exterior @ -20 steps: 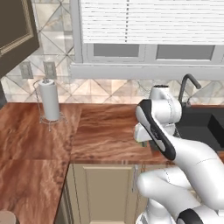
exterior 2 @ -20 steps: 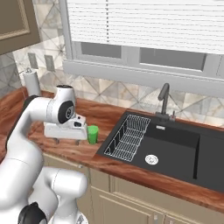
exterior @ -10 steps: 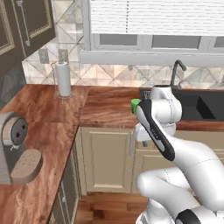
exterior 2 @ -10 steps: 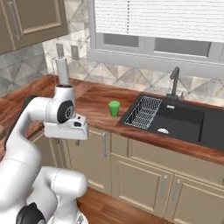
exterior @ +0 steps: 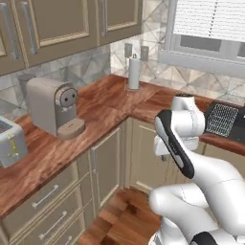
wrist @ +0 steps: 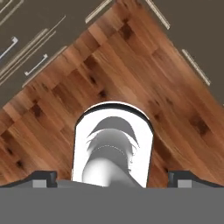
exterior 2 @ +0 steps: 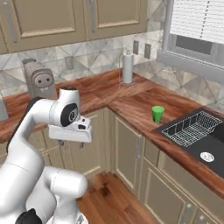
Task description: Pick the cup and bowl from the counter and place them on the counter next to the sink.
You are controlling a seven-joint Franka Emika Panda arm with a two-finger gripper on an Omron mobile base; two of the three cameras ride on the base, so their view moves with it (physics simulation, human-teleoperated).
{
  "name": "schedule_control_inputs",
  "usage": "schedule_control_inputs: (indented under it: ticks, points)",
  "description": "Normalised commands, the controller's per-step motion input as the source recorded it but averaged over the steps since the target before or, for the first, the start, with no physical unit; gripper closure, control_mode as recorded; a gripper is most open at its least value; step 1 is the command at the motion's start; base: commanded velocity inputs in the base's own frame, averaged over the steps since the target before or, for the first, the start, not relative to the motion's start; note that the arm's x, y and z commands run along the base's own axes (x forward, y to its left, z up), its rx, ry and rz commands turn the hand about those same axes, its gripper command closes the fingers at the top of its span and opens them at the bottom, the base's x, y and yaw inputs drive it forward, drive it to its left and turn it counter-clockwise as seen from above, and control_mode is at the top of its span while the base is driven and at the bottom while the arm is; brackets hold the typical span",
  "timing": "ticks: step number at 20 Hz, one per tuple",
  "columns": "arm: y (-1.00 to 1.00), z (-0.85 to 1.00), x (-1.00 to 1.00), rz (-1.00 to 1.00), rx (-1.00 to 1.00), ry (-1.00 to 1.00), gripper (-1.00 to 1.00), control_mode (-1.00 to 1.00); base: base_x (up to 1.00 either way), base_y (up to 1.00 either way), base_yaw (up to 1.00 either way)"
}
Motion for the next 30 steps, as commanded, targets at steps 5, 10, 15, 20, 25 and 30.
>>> schedule_control_inputs:
  ticks: [5,10,15,20,25,30]
  points:
    - [0.00,0.00,0.00,0.00,0.00,0.00,-1.00,1.00,-0.64,-0.02,0.75]
    - [0.00,0.00,0.00,0.00,0.00,0.00,-1.00,1.00,-0.31,0.52,0.29]
    - [0.00,0.00,0.00,0.00,0.00,0.00,-1.00,1.00,-0.03,0.99,0.10]
    - [0.00,0.00,0.00,0.00,0.00,0.00,-1.00,1.00,-0.22,1.00,0.10]
    - [0.00,0.00,0.00,0.00,0.00,0.00,-1.00,1.00,-0.53,1.00,0.21]
    - [0.00,0.00,0.00,0.00,0.00,0.00,-1.00,1.00,-0.33,1.00,0.31]
